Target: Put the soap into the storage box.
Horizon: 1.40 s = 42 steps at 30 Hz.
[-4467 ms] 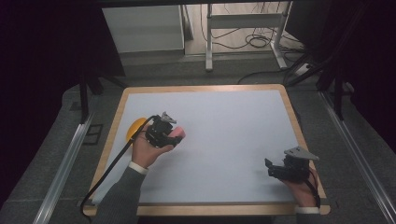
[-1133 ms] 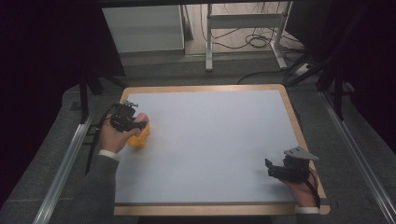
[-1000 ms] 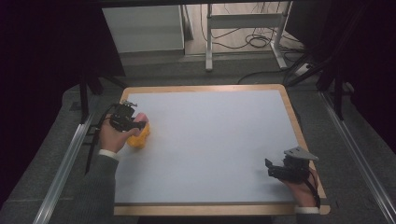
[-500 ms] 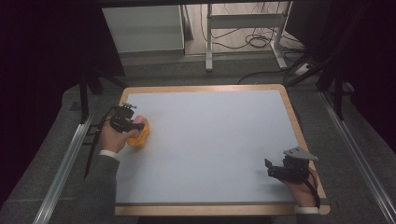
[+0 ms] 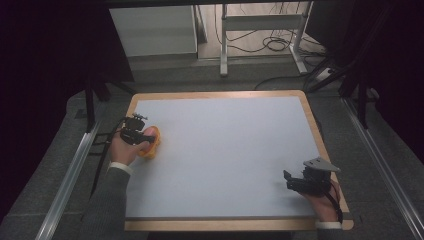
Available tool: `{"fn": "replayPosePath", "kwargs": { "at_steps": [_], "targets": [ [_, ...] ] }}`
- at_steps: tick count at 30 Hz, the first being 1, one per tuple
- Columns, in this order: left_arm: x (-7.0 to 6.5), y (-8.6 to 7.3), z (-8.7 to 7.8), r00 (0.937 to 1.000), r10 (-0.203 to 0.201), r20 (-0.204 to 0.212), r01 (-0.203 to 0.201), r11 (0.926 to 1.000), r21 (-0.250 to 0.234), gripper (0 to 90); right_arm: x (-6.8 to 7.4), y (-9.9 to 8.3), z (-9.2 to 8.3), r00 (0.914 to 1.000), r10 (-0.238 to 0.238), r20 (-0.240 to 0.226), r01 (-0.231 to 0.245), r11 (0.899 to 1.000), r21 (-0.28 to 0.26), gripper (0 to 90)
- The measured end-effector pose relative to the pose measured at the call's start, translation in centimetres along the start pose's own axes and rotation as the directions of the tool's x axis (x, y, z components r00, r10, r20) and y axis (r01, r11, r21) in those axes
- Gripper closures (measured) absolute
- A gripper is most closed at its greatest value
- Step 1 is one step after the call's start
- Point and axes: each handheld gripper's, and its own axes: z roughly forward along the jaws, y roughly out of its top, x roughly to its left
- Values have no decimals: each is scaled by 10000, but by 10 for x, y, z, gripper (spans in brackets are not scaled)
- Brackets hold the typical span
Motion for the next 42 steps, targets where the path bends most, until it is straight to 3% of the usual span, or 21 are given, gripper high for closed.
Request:
{"fn": "replayPosePath", "kwargs": {
  "at_steps": [1,4,7,13,17,22,27,32,35,42],
  "targets": [
    [1,0,-2,10000,-56,54,57,9998,-180,587,0,0,0,10000,5,-9,-5,10000,0,64],
    [0,1,-10,9999,9,104,-4,9990,-449,401,1,0,0,10000,-36,-7,36,10000,-11,64],
    [1,0,-22,10000,6,42,-2,9965,-837,296,1,1,-1,10000,-30,-12,30,10000,-57,64],
    [-4,-9,-45,9991,277,309,-225,9872,-1576,242,1,0,1,10000,-42,12,42,10000,-12,65],
    [-19,-25,-62,9964,555,639,-394,9724,-2302,225,3,2,0,9999,-101,-24,101,9999,-59,64],
    [-32,-45,-67,9915,1000,833,-740,9597,-2711,225,5,2,1,9998,-213,-54,213,9997,-90,64],
    [-40,-60,-63,9858,1231,1144,-887,9593,-2682,223,5,2,0,9998,-193,-22,193,9998,-101,64],
    [-42,-77,-56,9835,976,1525,-560,9650,-2561,220,4,2,0,9998,-192,-28,192,9998,-84,65],
    [-39,-87,-49,9764,909,1959,-416,9693,-2425,209,5,2,1,9998,-207,-26,207,9998,-73,64],
    [-34,-117,-41,9783,393,2036,167,9638,-2660,219,8,1,3,9996,-270,-58,270,9996,-3,64]
  ]
}}
